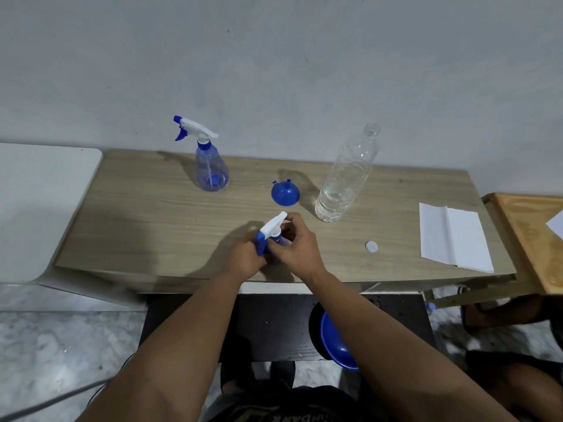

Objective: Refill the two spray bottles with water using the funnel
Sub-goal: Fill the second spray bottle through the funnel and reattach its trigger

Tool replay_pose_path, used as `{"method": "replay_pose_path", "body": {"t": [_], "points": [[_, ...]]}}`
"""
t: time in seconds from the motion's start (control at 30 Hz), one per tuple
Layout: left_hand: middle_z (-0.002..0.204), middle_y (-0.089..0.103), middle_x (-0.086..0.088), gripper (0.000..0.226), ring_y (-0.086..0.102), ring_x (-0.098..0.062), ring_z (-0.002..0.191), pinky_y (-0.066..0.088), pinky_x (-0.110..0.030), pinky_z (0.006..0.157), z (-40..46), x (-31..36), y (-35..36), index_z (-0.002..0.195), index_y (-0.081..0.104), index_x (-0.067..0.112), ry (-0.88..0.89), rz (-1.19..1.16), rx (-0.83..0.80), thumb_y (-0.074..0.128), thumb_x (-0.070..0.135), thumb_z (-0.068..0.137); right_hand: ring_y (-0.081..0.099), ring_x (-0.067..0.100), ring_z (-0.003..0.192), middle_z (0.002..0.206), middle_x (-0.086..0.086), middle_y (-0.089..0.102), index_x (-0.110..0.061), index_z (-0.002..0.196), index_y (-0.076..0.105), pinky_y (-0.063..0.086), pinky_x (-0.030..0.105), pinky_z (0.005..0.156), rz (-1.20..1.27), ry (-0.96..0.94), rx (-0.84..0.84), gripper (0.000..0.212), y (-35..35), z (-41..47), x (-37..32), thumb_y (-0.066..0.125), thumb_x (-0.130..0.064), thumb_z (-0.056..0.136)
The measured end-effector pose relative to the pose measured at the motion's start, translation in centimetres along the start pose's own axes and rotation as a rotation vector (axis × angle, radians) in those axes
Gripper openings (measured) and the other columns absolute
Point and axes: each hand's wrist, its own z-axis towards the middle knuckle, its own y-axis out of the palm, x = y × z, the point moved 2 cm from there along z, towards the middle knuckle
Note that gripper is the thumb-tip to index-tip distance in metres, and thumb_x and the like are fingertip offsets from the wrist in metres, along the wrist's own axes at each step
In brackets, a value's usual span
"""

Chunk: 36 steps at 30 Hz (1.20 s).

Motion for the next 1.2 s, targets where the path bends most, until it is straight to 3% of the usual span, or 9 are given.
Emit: {"method": "replay_pose_path", "body": {"t": [0.1, 0.23, 0.43, 0.6, 0.7, 0.8, 0.93, 1.07, 1.2], "points": [[0.097, 0.066, -0.001, 0.032, 0.062, -0.021, 0.088, 0.041, -0.016, 0.067, -0.2, 0.2, -0.1, 0.115, 0.066, 0.008, 0.015, -0.040, 0.017, 0.071, 0.008, 0.084, 0.073, 0.017, 0.093, 0.095, -0.003, 0.075, -0.018, 0.104, 0.068, 0.060, 0.042, 0.089, -0.011, -0.046, -0.020, 0.023, -0.4, -0.1, 0.7, 0.078, -0.015, 0.084], [0.098, 0.064, 0.001, 0.039, 0.063, -0.022, 0.092, 0.037, -0.021, 0.068, -0.3, 0.0, -0.1, 0.119, 0.064, 0.012, 0.007, -0.024, -0.010, 0.073, 0.010, 0.082, 0.067, 0.006, 0.076, 0.086, 0.000, 0.072, -0.012, 0.094, 0.058, 0.056, 0.021, 0.068, 0.016, 0.033, 0.006, 0.032, -0.2, 0.5, 0.2, 0.086, -0.011, 0.077], [0.083, 0.062, 0.009, 0.030, 0.061, -0.014, 0.078, 0.039, -0.005, 0.055, -0.4, 0.1, -0.3, 0.107, 0.066, 0.019, 0.051, -0.064, 0.018, 0.077, 0.011, 0.080, 0.072, 0.015, 0.094, 0.098, 0.000, 0.074, -0.013, 0.108, 0.069, 0.058, 0.029, 0.089, 0.022, -0.054, -0.088, 0.027, -0.9, 0.6, 0.3, 0.076, -0.003, 0.084], [0.083, 0.062, 0.008, 0.034, 0.056, -0.004, 0.069, 0.038, -0.006, 0.053, -0.3, 0.2, -0.3, 0.110, 0.067, 0.018, 0.048, -0.049, 0.007, 0.077, 0.012, 0.077, 0.062, 0.011, 0.071, 0.080, -0.003, 0.065, -0.015, 0.087, 0.053, 0.054, 0.028, 0.065, 0.005, 0.041, -0.041, 0.035, -0.4, 1.2, -0.2, 0.086, -0.012, 0.073], [0.078, 0.063, 0.010, 0.032, 0.058, -0.006, 0.069, 0.038, -0.005, 0.057, -0.4, 0.1, -0.3, 0.101, 0.068, 0.020, 0.081, -0.076, 0.004, 0.074, 0.001, 0.076, 0.067, 0.011, 0.084, 0.089, -0.001, 0.068, -0.017, 0.105, 0.060, 0.057, 0.028, 0.080, 0.043, 0.005, -0.114, 0.038, -0.8, 1.0, 0.4, 0.082, -0.006, 0.074], [0.083, 0.067, 0.012, 0.035, 0.062, -0.004, 0.074, 0.041, -0.016, 0.066, -0.5, 0.1, -0.1, 0.105, 0.068, 0.025, 0.064, -0.119, -0.007, 0.077, 0.006, 0.076, 0.073, 0.026, 0.099, 0.101, 0.006, 0.075, -0.010, 0.108, 0.069, 0.059, 0.042, 0.095, 0.077, -0.021, -0.119, 0.031, -1.1, 0.4, 1.2, 0.080, 0.000, 0.081], [0.083, 0.064, 0.011, 0.036, 0.063, -0.014, 0.080, 0.036, -0.009, 0.055, -0.8, -0.1, 0.2, 0.107, 0.066, 0.026, 0.020, -0.052, -0.007, 0.081, 0.020, 0.075, 0.069, 0.012, 0.080, 0.085, 0.004, 0.071, -0.011, 0.093, 0.060, 0.057, 0.027, 0.070, 0.084, 0.048, -0.057, 0.031, -0.8, 0.3, 1.1, 0.086, -0.004, 0.077], [0.081, 0.063, 0.013, 0.034, 0.066, -0.014, 0.083, 0.037, -0.007, 0.052, -0.8, -0.3, 0.5, 0.106, 0.067, 0.026, -0.010, -0.037, 0.018, 0.080, 0.022, 0.075, 0.072, 0.010, 0.095, 0.102, 0.002, 0.074, -0.012, 0.123, 0.069, 0.055, 0.021, 0.084, 0.092, 0.035, -0.168, 0.042, -1.3, 0.6, 1.2, 0.079, 0.001, 0.084], [0.088, 0.065, 0.007, 0.034, 0.059, -0.013, 0.079, 0.034, -0.008, 0.056, -1.0, -0.3, 0.7, 0.107, 0.066, 0.023, -0.022, -0.033, 0.044, 0.080, 0.020, 0.076, 0.075, 0.019, 0.094, 0.098, 0.006, 0.079, -0.008, 0.106, 0.074, 0.057, 0.025, 0.084, 0.073, 0.040, -0.096, 0.026, -1.2, 0.3, 1.3, 0.084, -0.004, 0.083]]}}
